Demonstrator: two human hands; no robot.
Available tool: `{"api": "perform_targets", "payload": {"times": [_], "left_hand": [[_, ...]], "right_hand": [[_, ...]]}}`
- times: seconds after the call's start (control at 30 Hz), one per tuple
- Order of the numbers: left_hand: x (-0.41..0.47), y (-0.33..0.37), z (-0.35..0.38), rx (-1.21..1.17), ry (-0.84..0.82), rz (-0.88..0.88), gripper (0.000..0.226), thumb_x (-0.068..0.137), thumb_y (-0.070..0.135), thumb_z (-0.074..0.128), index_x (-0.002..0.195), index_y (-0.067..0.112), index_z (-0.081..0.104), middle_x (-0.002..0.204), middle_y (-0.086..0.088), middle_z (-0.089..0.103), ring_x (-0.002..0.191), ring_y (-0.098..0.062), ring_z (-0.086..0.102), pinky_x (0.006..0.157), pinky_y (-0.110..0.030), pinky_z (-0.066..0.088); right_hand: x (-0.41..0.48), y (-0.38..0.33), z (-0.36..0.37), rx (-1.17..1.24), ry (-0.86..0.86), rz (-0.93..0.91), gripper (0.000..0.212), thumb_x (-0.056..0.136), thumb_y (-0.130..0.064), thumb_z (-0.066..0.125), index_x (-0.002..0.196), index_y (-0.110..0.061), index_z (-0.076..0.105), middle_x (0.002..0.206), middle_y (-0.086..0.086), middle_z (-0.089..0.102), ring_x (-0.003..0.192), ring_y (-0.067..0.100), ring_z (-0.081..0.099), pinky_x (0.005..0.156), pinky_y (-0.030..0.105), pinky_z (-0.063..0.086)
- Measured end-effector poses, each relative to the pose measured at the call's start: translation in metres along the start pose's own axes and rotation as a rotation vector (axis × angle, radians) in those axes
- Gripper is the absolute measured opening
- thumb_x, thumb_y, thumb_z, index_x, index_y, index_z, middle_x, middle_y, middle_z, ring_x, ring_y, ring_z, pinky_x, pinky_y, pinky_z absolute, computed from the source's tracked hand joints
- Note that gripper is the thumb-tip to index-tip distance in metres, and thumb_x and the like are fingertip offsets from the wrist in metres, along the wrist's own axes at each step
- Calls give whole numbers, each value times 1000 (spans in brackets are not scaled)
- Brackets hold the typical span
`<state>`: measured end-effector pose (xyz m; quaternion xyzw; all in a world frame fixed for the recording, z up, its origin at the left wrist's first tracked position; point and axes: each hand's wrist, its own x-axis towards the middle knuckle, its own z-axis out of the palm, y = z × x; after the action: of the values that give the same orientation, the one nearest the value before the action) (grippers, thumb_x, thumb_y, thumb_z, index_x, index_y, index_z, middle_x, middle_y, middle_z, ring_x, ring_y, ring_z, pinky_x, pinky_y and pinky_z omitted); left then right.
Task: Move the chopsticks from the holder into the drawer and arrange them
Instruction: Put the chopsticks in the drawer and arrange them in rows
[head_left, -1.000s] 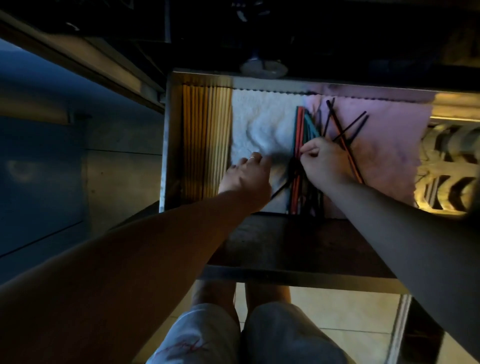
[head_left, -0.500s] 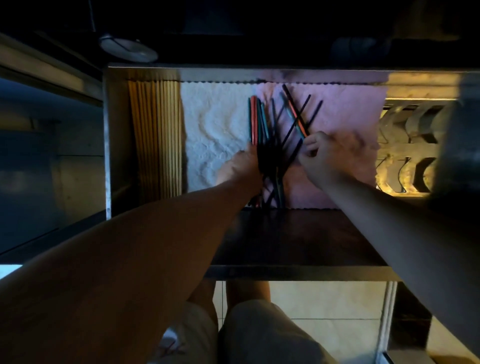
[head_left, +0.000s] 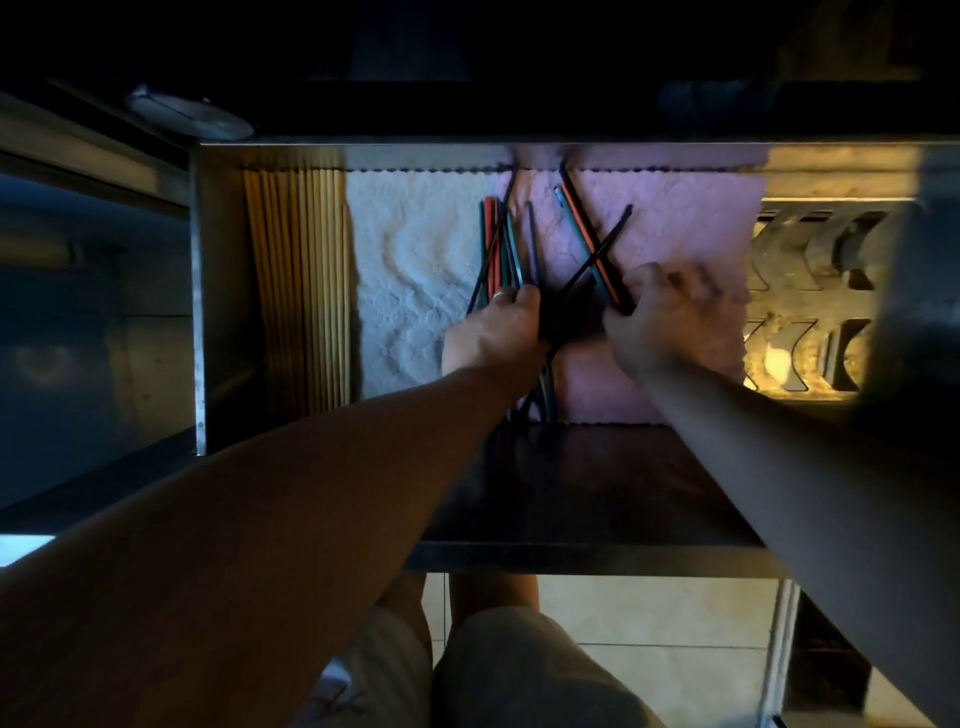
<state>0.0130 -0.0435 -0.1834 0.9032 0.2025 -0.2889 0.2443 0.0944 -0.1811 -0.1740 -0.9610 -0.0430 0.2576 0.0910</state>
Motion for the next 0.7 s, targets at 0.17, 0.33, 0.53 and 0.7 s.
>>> {"api": "perform_targets", "payload": {"times": [0.17,0.33,0.53,0.7], "left_hand": [[13,18,5,47,21,-66,23,93,24,51,114,18,60,113,-9,61,102,-36,64,70,-38,43],[8,17,0,-70,92,-29,28,95,30,44,108,12,59,101,-12,61,91,-33,63,65,-34,43],[-2,2,-9,-281,101,-146,18,95,23,42,95,9,53,86,-9,52,75,-26,50,61,-32,35],[-4,-10,-9,-478,79,-314,10,96,18,43,89,12,48,83,-7,52,76,-25,49,62,-31,33]], "right_hand": [[10,17,14,-23,-57,-39,30,88,-28,57,117,-20,61,118,7,63,118,27,52,90,28,26],[4,15,5,-31,0,-24,22,89,-25,56,107,-15,62,112,7,57,116,25,47,69,32,14],[7,0,18,166,-62,-72,20,87,-22,57,102,-17,70,104,7,70,99,26,62,76,24,39],[7,-20,30,202,-79,-33,12,82,-20,60,86,-15,69,86,9,69,83,28,66,68,29,49]]}}
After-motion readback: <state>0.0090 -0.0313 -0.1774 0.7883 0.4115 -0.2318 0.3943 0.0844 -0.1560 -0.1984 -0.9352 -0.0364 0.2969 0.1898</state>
